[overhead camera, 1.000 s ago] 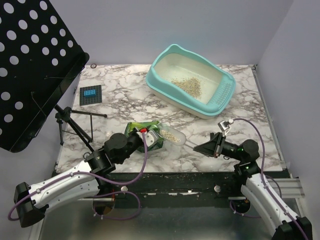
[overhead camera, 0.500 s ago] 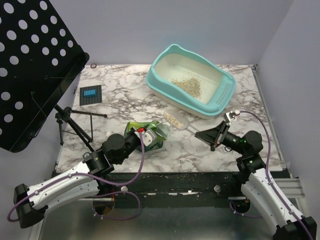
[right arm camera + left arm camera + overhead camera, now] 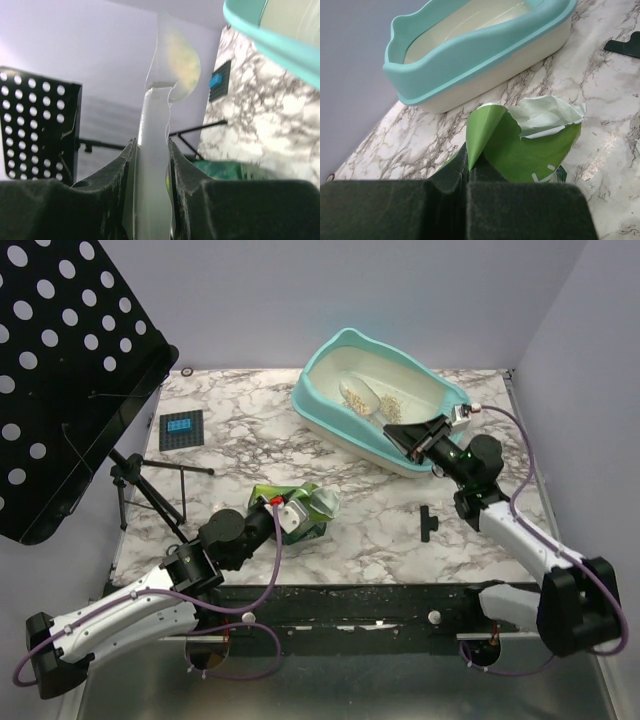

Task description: Fill the litter box with clean litter

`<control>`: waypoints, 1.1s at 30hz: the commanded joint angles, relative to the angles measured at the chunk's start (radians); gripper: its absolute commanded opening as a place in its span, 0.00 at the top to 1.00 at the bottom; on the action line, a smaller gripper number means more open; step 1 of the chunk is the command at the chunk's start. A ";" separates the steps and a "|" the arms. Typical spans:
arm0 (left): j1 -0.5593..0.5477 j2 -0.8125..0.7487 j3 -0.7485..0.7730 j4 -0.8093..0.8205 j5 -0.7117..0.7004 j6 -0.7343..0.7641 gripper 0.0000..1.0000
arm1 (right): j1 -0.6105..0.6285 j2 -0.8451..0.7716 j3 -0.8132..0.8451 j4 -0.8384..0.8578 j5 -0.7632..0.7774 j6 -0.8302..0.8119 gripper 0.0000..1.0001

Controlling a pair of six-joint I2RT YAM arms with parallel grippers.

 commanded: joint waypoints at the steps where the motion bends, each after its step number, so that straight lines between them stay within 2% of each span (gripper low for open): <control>1: -0.005 -0.024 0.035 -0.005 -0.008 -0.023 1.00 | -0.014 0.191 0.180 0.122 0.101 -0.077 1.00; 4: -0.006 -0.019 0.044 -0.036 -0.003 -0.028 1.00 | -0.020 0.331 0.351 0.017 0.095 -0.155 1.00; 10: -0.005 -0.024 0.049 -0.039 -0.026 -0.033 1.00 | -0.044 0.534 0.690 -0.392 0.098 -0.420 1.00; 18: -0.005 -0.030 0.047 -0.037 -0.039 -0.034 1.00 | -0.061 0.639 0.894 -0.790 0.156 -0.730 1.00; 23: -0.005 -0.027 0.047 -0.037 -0.034 -0.036 1.00 | -0.060 0.744 1.105 -1.081 0.174 -0.911 1.00; 29: -0.005 -0.021 0.052 -0.042 -0.036 -0.037 1.00 | -0.046 0.857 1.403 -1.413 0.317 -1.128 1.00; 33: -0.005 -0.015 0.052 -0.042 -0.036 -0.037 1.00 | -0.012 0.861 1.466 -1.490 0.414 -1.212 1.00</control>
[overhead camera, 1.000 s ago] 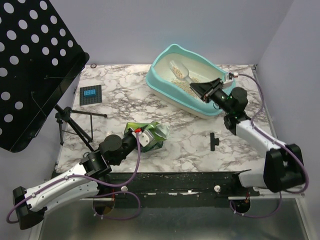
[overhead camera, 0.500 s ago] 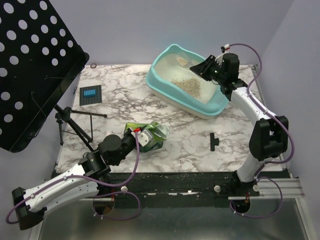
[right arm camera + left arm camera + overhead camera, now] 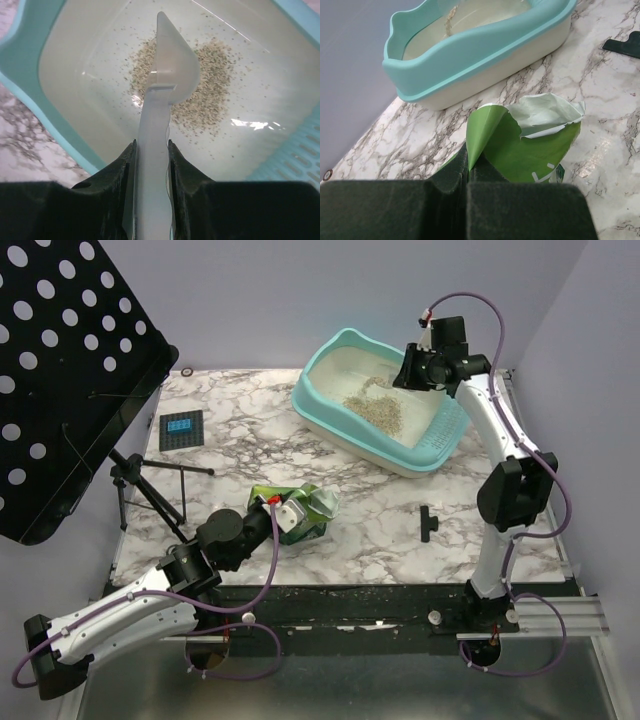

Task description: Fill the litter box with clean litter

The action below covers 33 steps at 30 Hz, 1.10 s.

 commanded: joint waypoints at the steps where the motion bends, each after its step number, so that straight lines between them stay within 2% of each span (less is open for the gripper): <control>1: -0.004 0.003 0.032 0.005 -0.028 -0.017 1.00 | 0.042 -0.002 0.083 -0.205 0.144 -0.177 1.00; 7: -0.004 0.015 0.032 0.000 -0.035 -0.018 1.00 | 0.132 0.007 0.202 -0.336 0.332 -0.263 1.00; 14: -0.004 0.022 0.028 0.005 -0.038 -0.017 1.00 | 0.215 -0.025 0.189 -0.345 0.590 -0.362 1.00; 17: -0.004 0.026 0.029 0.005 -0.041 -0.018 1.00 | 0.220 -0.063 0.145 -0.310 0.642 -0.362 1.00; 27: -0.004 0.029 0.025 0.012 -0.068 -0.007 1.00 | 0.226 -0.295 -0.053 -0.159 0.546 -0.316 1.00; 33: -0.004 0.028 0.022 0.015 -0.090 -0.001 1.00 | 0.238 -0.476 -0.232 -0.055 0.451 -0.237 1.00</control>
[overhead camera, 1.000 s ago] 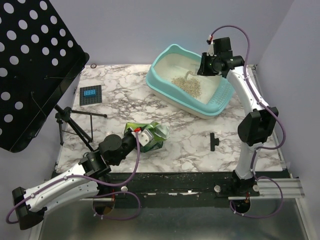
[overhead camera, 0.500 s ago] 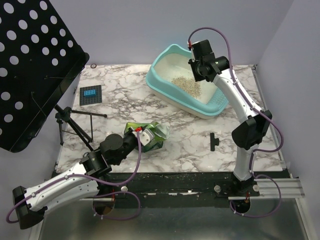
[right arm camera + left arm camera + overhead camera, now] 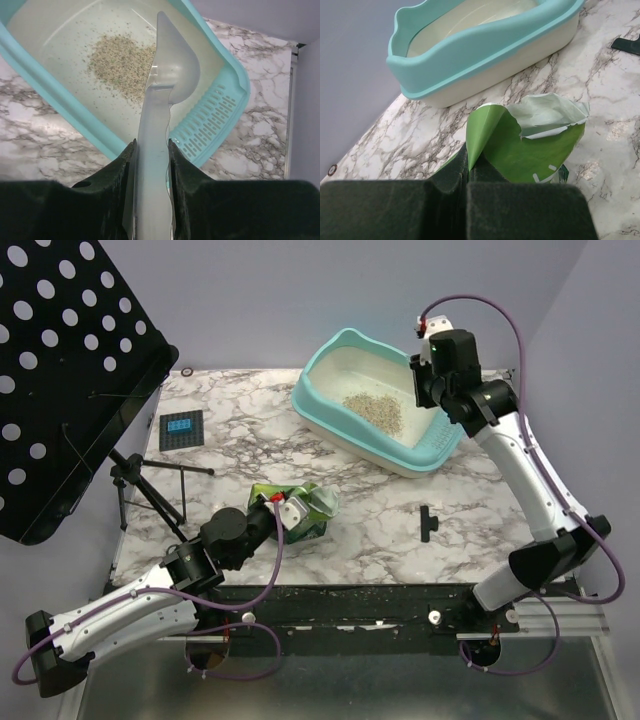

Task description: Fill the litter box with clean litter

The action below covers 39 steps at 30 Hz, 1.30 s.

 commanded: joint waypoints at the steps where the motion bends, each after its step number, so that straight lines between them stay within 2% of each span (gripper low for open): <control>1: -0.004 -0.005 0.018 -0.002 -0.057 -0.002 1.00 | 0.020 -0.129 -0.126 0.127 -0.102 0.089 1.00; 6: -0.004 -0.006 0.023 -0.005 -0.055 -0.002 1.00 | 0.042 -0.304 -0.292 0.226 -0.276 0.158 1.00; 14: -0.004 -0.032 0.024 -0.011 -0.057 -0.005 1.00 | 0.078 -0.383 -0.461 0.249 -0.518 0.219 1.00; 28: -0.004 -0.069 0.026 -0.013 -0.062 -0.007 1.00 | 0.117 -0.490 -0.860 0.433 -0.629 0.259 1.00; 39: -0.004 -0.074 0.018 -0.004 -0.057 -0.002 1.00 | 0.117 -0.383 -1.001 0.592 -0.557 0.296 1.00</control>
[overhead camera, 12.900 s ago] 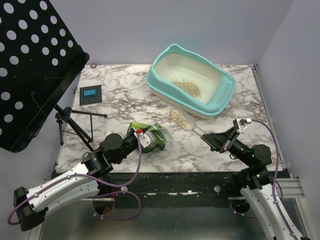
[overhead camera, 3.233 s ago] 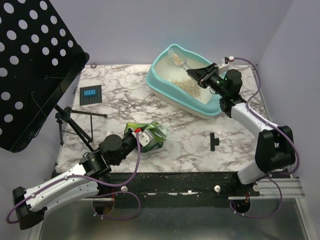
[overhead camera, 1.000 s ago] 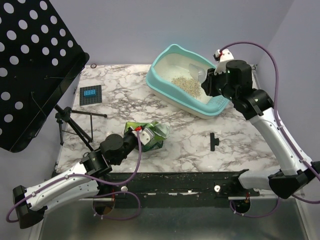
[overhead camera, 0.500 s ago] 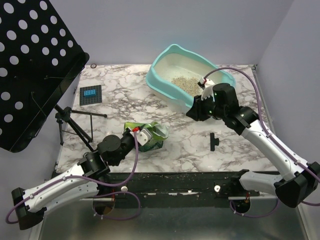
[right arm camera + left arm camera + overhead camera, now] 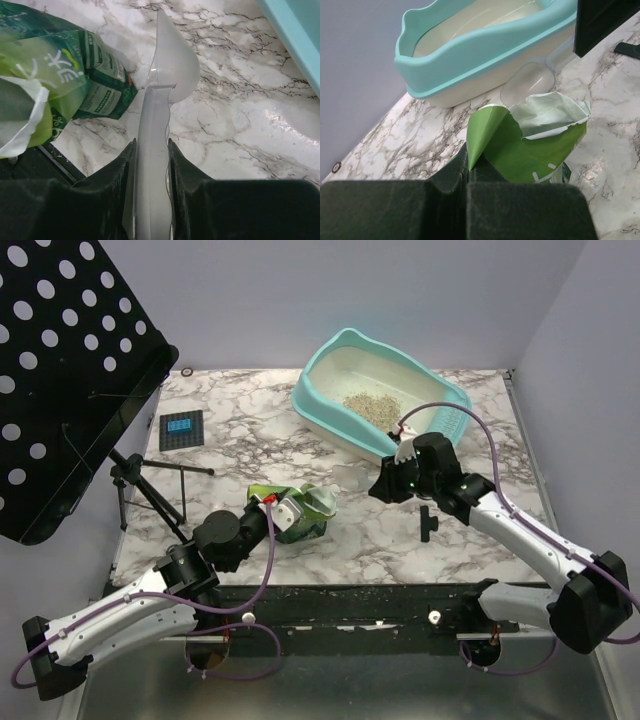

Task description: Fill the litter box with clean litter

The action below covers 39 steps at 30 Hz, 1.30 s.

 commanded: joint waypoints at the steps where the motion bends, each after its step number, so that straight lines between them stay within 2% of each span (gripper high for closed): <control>1: -0.004 -0.023 0.016 0.024 -0.039 -0.002 1.00 | 0.006 0.074 -0.036 0.139 0.044 0.032 1.00; 10: -0.004 -0.015 0.010 0.026 -0.040 0.004 1.00 | 0.006 0.326 0.016 0.373 0.027 0.117 1.00; 13: -0.004 -0.020 0.006 0.031 -0.049 0.007 1.00 | 0.006 0.416 0.082 0.381 0.033 0.108 1.00; 14: -0.004 -0.018 0.003 0.034 -0.052 0.009 1.00 | 0.006 0.443 0.108 0.383 0.033 0.105 0.97; 18: -0.004 -0.013 -0.001 0.038 -0.056 0.012 1.00 | 0.006 0.545 0.204 0.372 0.076 0.088 0.65; 20: -0.004 -0.015 -0.002 0.037 -0.056 0.013 1.00 | 0.006 0.578 0.255 0.348 0.084 0.071 0.55; 23: -0.004 -0.018 -0.002 0.040 -0.056 0.013 1.00 | 0.006 0.582 0.287 0.306 0.093 0.059 0.41; 26: -0.004 -0.023 -0.004 0.041 -0.057 0.015 1.00 | 0.006 0.561 0.310 0.264 0.103 0.039 0.34; 31: -0.004 -0.026 -0.002 0.041 -0.054 0.015 1.00 | 0.006 0.464 0.288 0.168 0.154 0.052 0.34; 39: -0.004 -0.046 -0.001 0.037 -0.048 0.012 1.00 | 0.006 0.312 0.125 0.029 0.180 0.163 0.34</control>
